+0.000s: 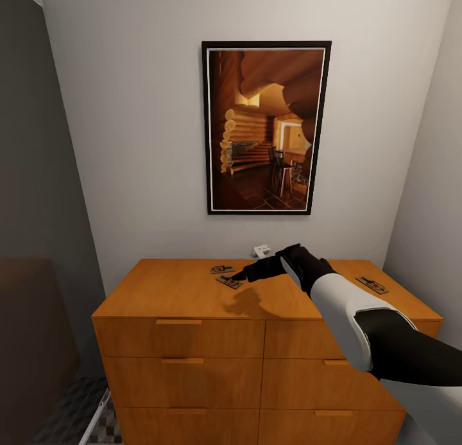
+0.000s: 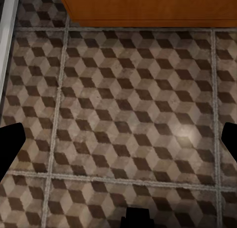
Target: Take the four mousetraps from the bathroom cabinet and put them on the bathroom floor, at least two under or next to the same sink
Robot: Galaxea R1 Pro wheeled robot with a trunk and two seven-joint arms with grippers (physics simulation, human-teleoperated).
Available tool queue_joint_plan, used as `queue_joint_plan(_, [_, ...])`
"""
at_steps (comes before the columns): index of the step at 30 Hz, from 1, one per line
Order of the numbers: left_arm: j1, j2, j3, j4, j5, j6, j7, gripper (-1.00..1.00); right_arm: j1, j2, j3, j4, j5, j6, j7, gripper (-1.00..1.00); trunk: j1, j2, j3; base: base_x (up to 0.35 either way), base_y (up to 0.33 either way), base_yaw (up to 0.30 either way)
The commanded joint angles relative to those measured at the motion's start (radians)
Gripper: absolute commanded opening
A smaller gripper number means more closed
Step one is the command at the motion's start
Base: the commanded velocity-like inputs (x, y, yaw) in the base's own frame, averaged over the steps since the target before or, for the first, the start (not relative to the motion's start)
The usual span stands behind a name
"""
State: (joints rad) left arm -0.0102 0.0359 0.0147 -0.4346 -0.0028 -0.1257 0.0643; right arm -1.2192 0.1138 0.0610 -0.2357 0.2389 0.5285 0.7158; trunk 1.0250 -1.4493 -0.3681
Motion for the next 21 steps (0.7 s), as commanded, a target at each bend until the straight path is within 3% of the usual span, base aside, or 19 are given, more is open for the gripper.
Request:
queue_joint_plan(1, [-0.001, 0.000, 0.001, 0.001, 0.000, -0.003, 0.002, 1.00, 0.000, -0.001, 0.005, -0.002, 0.002, 0.004, 0.006, 1.00, 0.000, -0.001, -0.001, 0.000, 0.000, 0.000])
queue_joint_plan(18, [-0.001, -0.001, 0.001, 0.002, -0.001, -0.003, 0.002, 1.00, 0.015, -0.005, 0.006, -0.001, 0.011, -0.022, 0.017, 1.00, 0.000, -0.001, -0.001, 0.000, 0.000, 0.000])
queue_joint_plan(19, [-0.001, -0.001, 0.001, 0.002, 0.000, -0.003, 0.002, 1.00, 0.020, -0.005, 0.005, 0.001, 0.028, -0.022, 0.017, 1.00, 0.000, -0.001, -0.001, 0.000, 0.000, 0.000])
queue_joint_plan(21, [-0.001, -0.001, 0.001, 0.002, 0.000, -0.003, 0.002, 1.00, 0.027, -0.005, 0.005, 0.014, 0.131, -0.022, 0.017, 1.00, 0.000, -0.001, -0.001, 0.000, 0.000, 0.000])
